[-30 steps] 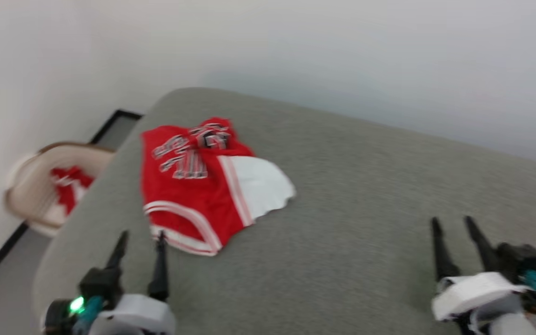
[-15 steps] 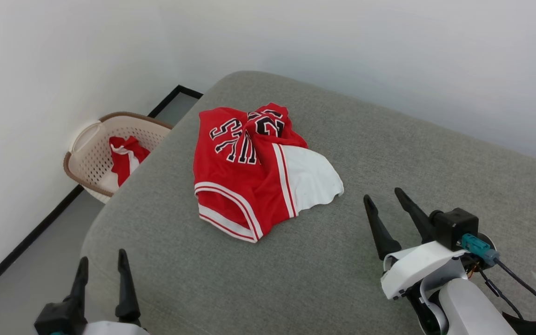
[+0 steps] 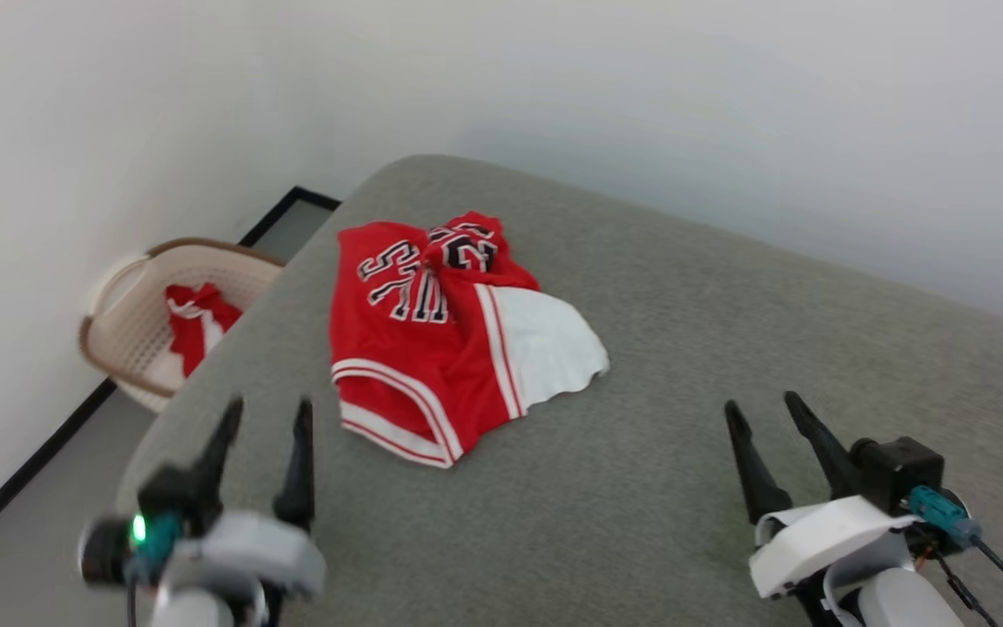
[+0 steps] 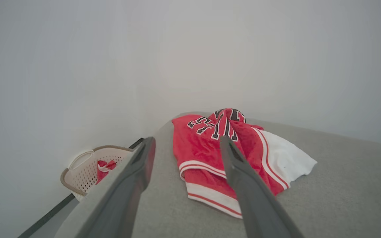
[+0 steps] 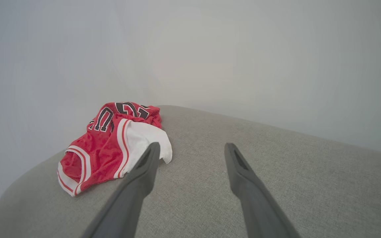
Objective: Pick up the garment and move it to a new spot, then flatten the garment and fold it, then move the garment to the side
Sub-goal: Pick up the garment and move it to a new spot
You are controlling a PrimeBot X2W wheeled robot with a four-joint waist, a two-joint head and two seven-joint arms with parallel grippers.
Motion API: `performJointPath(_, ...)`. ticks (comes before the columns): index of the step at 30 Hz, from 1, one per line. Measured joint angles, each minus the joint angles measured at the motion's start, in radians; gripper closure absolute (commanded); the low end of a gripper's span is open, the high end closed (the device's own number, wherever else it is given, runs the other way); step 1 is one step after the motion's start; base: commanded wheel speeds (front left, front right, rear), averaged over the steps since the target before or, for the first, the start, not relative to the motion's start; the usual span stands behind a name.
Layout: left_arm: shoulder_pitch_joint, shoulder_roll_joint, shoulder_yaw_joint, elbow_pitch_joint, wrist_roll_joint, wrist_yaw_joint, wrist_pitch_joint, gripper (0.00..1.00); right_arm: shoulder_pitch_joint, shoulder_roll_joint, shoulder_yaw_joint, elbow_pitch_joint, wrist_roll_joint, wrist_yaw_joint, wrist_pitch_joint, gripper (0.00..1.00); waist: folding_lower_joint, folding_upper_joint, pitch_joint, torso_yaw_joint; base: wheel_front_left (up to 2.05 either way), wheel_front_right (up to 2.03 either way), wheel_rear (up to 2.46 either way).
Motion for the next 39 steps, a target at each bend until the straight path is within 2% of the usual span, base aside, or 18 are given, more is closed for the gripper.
performJointPath(7, -0.24, 0.09, -0.032, 0.155, -0.021, -0.021, 0.026, 0.0, -0.007, 0.004, 0.004, -0.031, -0.016, 0.0, 0.0, 0.0, 0.0, 0.0, -0.004, -0.091, 0.0, 0.0, 0.0)
performJointPath(10, -0.324, 0.153, -0.034, 0.247, -0.056, -0.021, 0.058, 0.0, -0.024, 0.014, 0.005, -0.045, -0.016, 0.0, 0.0, 0.0, 0.0, 0.0, 0.003, -0.147, 0.0, 0.0, 0.0)
performJointPath(12, -0.378, 0.176, -0.019, 0.294, -0.125, -0.024, 0.087, 0.0, -0.029, 0.021, 0.002, -0.054, -0.013, 0.0, 0.0, 0.0, 0.0, 0.0, 0.011, -0.19, 0.0, 0.0, 0.0)
performJointPath(16, -0.46, 0.232, -0.079, 0.386, -0.27, -0.027, 0.235, 0.0, -0.037, 0.027, -0.013, -0.067, -0.006, 0.0, 0.0, 0.0, 0.0, 0.0, 0.039, -0.286, 0.0, 0.0, 0.0)
performJointPath(20, -0.496, 0.344, -0.149, 0.485, -0.336, -0.027, 0.388, 0.0, -0.04, 0.035, -0.007, -0.077, -0.004, 0.0, 0.0, 0.0, 0.0, 0.0, 0.078, -0.386, 0.0, 0.0, 0.0)
performJointPath(25, -0.54, 0.41, -0.215, 0.607, -0.408, -0.027, 0.606, 0.0, -0.045, 0.037, 0.002, -0.089, 0.001, 0.0, 0.0, 0.0, 0.0, 0.0, 0.127, -0.492, 0.0, 0.0, 0.0)
performJointPath(31, -0.59, 0.441, -0.236, 0.686, -0.486, -0.027, 0.722, 0.0, -0.077, 0.032, 0.019, -0.116, 0.001, 0.0, 0.0, 0.0, 0.0, 0.0, 0.204, -0.569, 0.0, 0.0, 0.0)
performJointPath(39, -0.687, 0.463, -0.233, 0.767, -0.521, -0.028, 0.731, 0.0, -0.157, 0.032, 0.077, -0.158, 0.001, 0.0, 0.0, 0.0, 0.0, 0.0, 0.322, -0.609, 0.0, 0.0, 0.0)
